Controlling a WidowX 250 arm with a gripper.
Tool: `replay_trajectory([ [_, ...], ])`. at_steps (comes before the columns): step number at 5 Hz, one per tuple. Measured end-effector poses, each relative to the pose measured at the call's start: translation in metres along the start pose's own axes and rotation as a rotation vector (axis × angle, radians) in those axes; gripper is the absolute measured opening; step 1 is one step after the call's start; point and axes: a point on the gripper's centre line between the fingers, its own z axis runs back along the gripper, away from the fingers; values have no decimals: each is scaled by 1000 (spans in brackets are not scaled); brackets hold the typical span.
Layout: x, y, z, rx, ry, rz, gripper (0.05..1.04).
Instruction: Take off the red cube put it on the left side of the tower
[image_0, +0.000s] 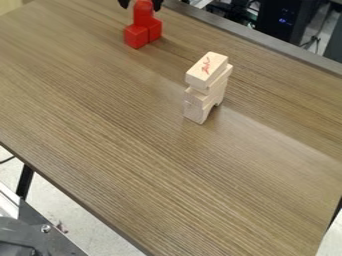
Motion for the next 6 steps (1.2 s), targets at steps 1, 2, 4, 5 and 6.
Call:
replay_trajectory([
  [1, 1, -4, -1, 13, -7, -11, 946],
  [2, 0, 1, -6, 55, -15, -6, 657],
  [4, -2, 8, -13, 108, -32, -9, 551],
  [5, -6, 3, -10, 80, -18, 1, 551],
  [6, -10, -10, 5, 11, -13, -30, 551],
])
